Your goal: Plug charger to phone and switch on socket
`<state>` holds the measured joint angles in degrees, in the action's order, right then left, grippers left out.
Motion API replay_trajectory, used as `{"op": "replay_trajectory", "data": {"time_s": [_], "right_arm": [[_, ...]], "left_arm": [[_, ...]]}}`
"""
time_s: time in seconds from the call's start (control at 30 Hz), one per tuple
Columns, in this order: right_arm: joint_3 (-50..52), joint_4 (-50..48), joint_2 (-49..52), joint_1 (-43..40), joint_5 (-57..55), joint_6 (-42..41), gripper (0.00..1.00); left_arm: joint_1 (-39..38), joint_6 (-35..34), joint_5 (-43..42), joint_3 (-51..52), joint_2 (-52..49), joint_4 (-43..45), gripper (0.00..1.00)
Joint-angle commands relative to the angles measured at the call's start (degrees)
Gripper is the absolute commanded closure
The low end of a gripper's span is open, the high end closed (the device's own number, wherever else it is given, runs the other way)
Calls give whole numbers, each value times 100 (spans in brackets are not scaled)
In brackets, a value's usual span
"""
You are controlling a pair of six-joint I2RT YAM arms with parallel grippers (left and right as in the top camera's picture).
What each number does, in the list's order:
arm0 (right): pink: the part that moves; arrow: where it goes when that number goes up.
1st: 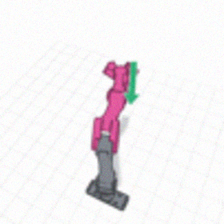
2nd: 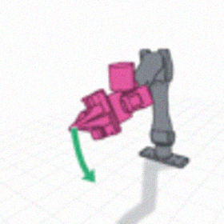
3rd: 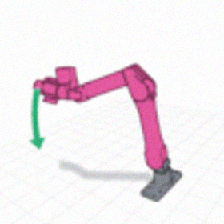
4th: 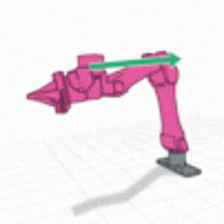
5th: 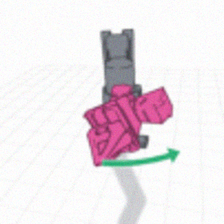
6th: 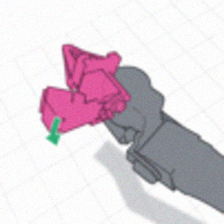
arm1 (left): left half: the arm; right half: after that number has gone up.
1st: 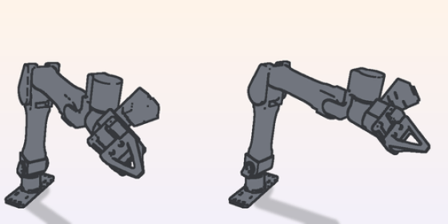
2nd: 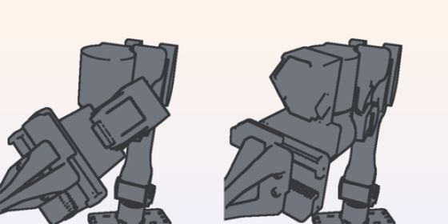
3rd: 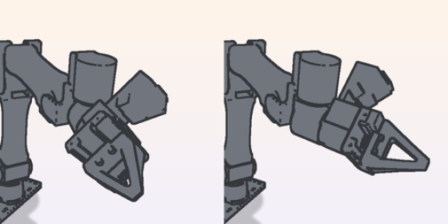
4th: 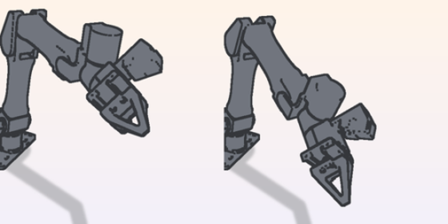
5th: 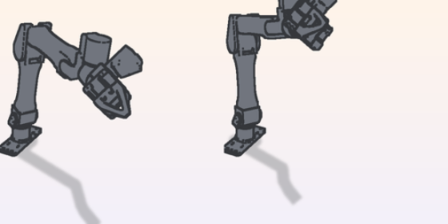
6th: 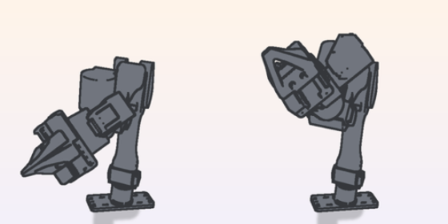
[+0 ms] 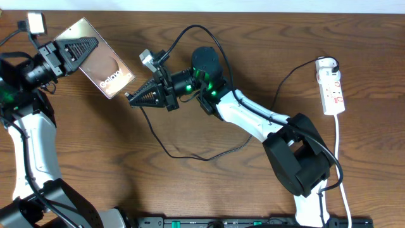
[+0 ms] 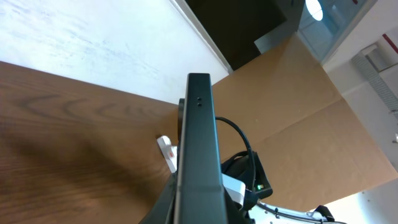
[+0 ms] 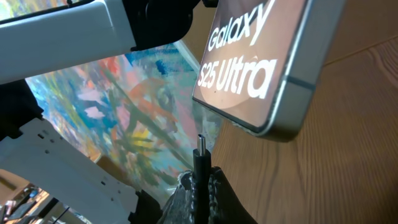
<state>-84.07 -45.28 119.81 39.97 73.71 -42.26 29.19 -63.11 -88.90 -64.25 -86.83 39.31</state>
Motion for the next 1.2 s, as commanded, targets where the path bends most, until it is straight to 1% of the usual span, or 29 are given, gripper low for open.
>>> {"op": "replay_trajectory", "data": {"time_s": [0.0,0.47,1.17], "right_arm": [[-122,-39,-216,-44,-4,120,99],[-122,-37,-216,-22,-354,337,99],[-122,-35,-216,63,-400,334,99]], "left_arm": [[-2,50,-111,-9,72,63,93],[-4,50,-111,-9,74,-4,92],[-153,96,-111,-9,72,0,93]]}}
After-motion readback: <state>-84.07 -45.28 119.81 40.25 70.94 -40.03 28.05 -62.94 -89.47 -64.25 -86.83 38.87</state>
